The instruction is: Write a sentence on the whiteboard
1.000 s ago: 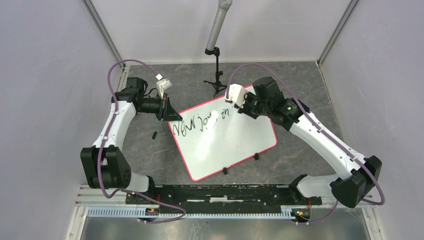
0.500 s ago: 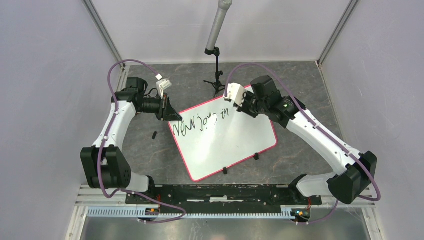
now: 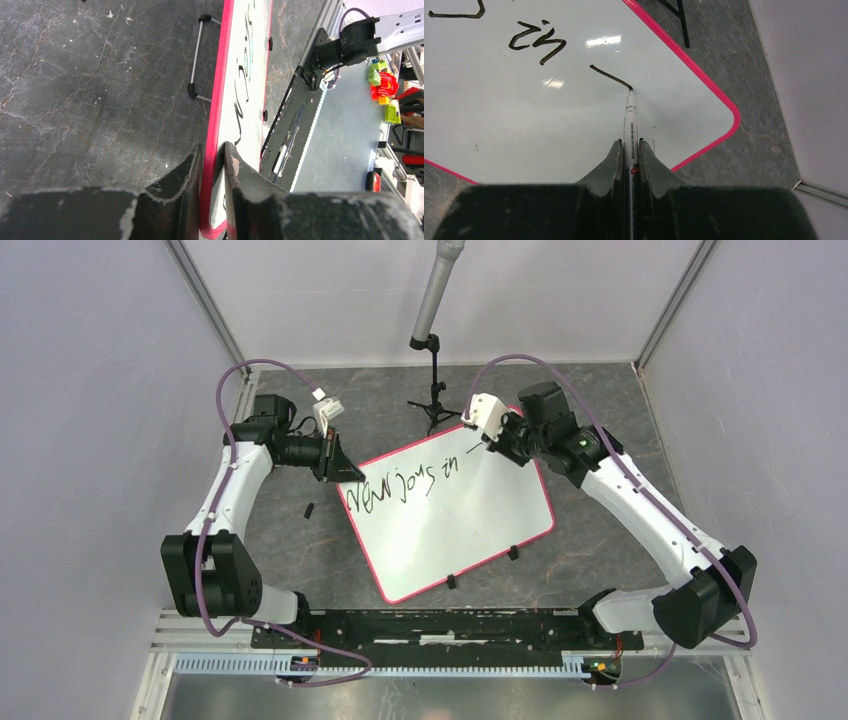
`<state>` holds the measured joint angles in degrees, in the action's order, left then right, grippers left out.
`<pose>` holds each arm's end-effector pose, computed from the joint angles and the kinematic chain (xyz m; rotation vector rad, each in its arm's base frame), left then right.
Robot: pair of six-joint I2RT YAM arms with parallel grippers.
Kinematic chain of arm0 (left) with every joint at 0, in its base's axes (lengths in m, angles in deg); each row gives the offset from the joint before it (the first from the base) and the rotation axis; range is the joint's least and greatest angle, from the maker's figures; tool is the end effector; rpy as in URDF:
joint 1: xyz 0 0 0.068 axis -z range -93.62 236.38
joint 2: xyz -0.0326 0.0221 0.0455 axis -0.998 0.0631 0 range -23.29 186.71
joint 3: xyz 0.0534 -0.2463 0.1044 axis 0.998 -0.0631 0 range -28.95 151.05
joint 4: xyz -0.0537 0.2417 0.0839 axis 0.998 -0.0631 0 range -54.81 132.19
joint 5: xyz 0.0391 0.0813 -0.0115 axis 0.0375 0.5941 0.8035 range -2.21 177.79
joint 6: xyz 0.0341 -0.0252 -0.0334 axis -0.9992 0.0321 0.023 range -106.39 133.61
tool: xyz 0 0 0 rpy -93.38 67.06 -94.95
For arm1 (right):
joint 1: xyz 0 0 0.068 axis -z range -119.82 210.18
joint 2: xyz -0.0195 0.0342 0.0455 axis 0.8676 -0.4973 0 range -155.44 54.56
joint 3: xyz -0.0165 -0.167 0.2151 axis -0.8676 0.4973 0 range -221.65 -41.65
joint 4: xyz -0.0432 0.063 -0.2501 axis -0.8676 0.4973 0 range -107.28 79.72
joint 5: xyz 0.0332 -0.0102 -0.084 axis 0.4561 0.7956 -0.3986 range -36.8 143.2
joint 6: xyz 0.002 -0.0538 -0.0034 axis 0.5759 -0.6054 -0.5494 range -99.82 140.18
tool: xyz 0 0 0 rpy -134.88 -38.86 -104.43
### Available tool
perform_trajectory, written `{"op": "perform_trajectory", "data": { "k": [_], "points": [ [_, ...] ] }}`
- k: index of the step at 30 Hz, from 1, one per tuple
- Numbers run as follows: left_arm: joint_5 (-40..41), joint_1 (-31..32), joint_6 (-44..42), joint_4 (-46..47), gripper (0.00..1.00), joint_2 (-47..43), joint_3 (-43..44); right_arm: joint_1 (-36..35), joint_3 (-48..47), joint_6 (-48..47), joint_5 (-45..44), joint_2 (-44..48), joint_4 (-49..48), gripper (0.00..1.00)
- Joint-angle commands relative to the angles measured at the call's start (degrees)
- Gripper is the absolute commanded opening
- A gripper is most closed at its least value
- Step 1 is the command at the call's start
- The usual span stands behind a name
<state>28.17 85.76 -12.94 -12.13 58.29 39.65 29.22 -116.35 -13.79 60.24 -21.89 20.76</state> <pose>0.2694 -0.0278 0.2932 0.7670 2.1636 -1.1624 0.2454 0.1524 0.3527 -1.2683 1.8722 0.1113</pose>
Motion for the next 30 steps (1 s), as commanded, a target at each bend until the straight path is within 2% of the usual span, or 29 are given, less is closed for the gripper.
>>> {"op": "perform_trajectory", "data": {
  "k": [1, 9, 17, 30],
  "points": [
    [4.07, 1.41, 0.29, -0.05, 0.02, 0.41, -0.48, 0.73, -2.91, -0.79, 0.74, 0.15, 0.28, 0.0],
    [4.07, 1.41, 0.4, 0.01, 0.03, 0.23, -0.32, 0.72, -5.95, 0.3, 4.58, 0.59, -0.67, 0.0],
    [4.24, 1.41, 0.44, -0.04, 0.02, 0.23, -0.39, 0.65, -7.02, -0.19, 4.42, -2.31, -1.63, 0.0],
    [4.23, 1.41, 0.27, 0.0, 0.02, 0.61, -0.48, 0.64, 0.21, 0.17, 5.65, 1.12, -0.57, 0.0]
  ]
}}
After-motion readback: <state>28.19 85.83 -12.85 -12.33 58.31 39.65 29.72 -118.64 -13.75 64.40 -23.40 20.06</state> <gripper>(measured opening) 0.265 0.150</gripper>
